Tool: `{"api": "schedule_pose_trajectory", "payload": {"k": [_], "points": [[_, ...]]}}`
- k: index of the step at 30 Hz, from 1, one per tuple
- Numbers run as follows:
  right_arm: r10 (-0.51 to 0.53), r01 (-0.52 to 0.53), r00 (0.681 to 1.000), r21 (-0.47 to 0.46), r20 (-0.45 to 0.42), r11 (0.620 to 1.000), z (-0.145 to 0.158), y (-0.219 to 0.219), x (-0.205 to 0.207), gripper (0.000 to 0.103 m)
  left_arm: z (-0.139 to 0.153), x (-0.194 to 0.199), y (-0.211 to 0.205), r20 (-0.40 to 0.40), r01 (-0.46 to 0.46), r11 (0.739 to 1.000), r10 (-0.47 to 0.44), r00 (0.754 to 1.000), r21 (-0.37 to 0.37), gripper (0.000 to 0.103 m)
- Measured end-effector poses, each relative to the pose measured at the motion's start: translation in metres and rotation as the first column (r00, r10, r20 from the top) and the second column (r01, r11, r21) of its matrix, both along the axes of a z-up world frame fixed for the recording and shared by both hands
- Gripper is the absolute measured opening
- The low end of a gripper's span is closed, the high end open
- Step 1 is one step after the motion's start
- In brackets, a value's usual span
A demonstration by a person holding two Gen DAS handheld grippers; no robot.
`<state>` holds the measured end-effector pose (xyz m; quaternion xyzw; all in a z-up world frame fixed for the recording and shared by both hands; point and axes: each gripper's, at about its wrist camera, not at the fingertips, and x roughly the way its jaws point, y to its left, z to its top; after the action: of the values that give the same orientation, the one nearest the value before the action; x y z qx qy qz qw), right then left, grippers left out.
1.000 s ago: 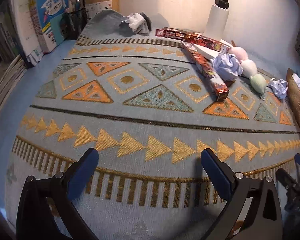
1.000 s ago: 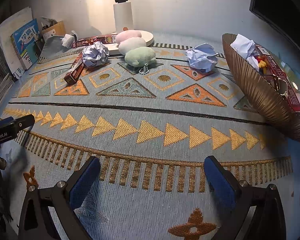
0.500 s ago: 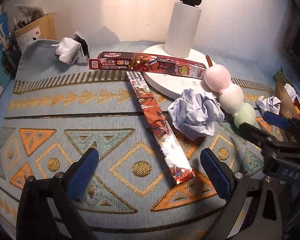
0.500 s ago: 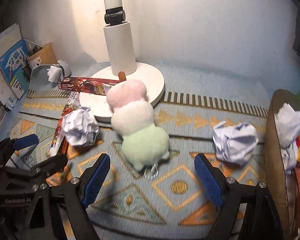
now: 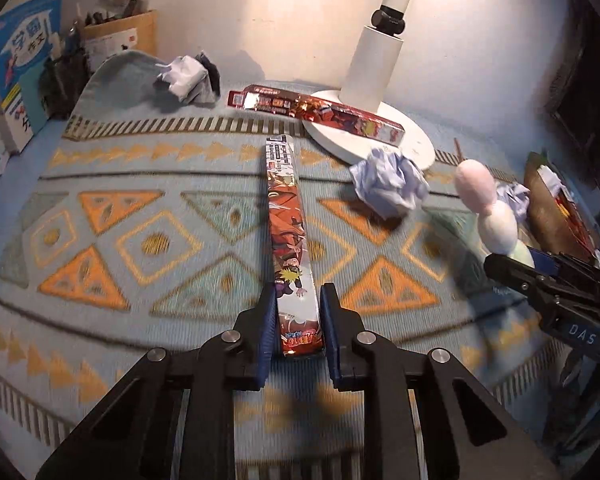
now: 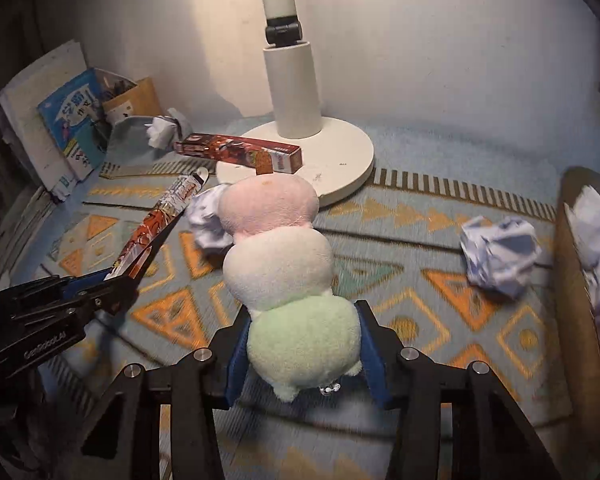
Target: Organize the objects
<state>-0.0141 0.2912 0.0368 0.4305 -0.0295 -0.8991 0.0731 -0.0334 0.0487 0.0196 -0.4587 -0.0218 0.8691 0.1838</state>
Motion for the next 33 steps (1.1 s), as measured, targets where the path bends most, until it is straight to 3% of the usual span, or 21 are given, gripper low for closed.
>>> {"api": "schedule_pose_trajectory", "payload": {"k": [6,13,14,15,17,20,21,23,25,28,29,30,32,33], "points": [[-0.052,0.052,0.999,-0.01,0.001,0.999,0.005,0.007,0.089,0.047,-0.004,0.08,-0.028,0.005,-0.003,1.0,0.003,1.0,-0.025,0.019],[-0.144,0.144,0.987,0.004,0.065,0.989,-0.019,0.013,0.109,0.048,-0.004,0.104,-0.03,-0.029,-0.035,0.995,0.033,0.999,-0.092,0.019],[-0.144,0.143,0.988,0.007,0.063,0.99,-0.022,0.011,0.109,0.05,-0.002,0.104,-0.031,-0.037,-0.04,0.996,0.037,0.999,-0.084,0.026],[-0.135,0.135,0.99,0.002,0.044,0.991,-0.023,0.01,0.11,0.052,0.001,0.102,-0.033,-0.04,-0.043,0.997,0.041,0.998,-0.058,0.04],[-0.098,0.098,0.995,-0.02,0.031,0.995,-0.023,0.007,0.111,0.074,0.008,0.094,-0.034,-0.032,-0.059,0.998,0.059,0.998,-0.004,0.051],[-0.075,0.074,0.996,0.023,0.041,0.997,-0.024,-0.002,0.109,0.08,0.019,0.07,-0.031,-0.078,-0.113,0.993,0.116,0.99,0.04,0.088],[-0.072,0.071,0.996,0.039,0.042,0.997,-0.025,-0.004,0.109,0.08,0.022,0.062,-0.029,-0.103,-0.137,0.99,0.14,0.985,0.042,0.095],[-0.066,0.063,0.997,0.049,0.043,0.997,-0.026,-0.004,0.108,0.082,0.024,0.042,-0.023,-0.122,-0.153,0.987,0.158,0.98,0.047,0.095],[-0.062,0.061,0.997,0.038,0.042,0.997,-0.026,-0.002,0.109,0.082,0.02,0.021,-0.016,-0.087,-0.166,0.985,0.169,0.982,0.043,0.095],[-0.063,0.062,0.997,0.009,0.039,0.998,-0.025,0.003,0.109,0.082,0.011,0.002,-0.006,-0.043,-0.159,0.987,0.161,0.986,0.036,0.092],[-0.063,0.063,0.997,0.004,0.039,0.998,-0.025,0.003,0.109,0.082,0.009,0.001,-0.001,-0.045,-0.155,0.988,0.156,0.987,0.009,0.08],[-0.064,0.064,0.997,0.002,0.038,0.998,-0.025,0.003,0.11,0.082,0.006,0.001,0.004,-0.054,-0.144,0.989,0.142,0.988,-0.028,0.052],[-0.065,0.065,0.997,0.006,0.037,0.998,-0.025,0.002,0.11,0.082,-0.007,0.003,0.014,-0.026,-0.119,0.988,0.117,0.993,-0.102,0.017],[-0.066,0.065,0.997,0.01,0.037,0.998,-0.025,0.001,0.11,0.082,-0.006,0.009,0.015,-0.069,-0.13,0.985,0.123,0.99,-0.116,0.016]]}}
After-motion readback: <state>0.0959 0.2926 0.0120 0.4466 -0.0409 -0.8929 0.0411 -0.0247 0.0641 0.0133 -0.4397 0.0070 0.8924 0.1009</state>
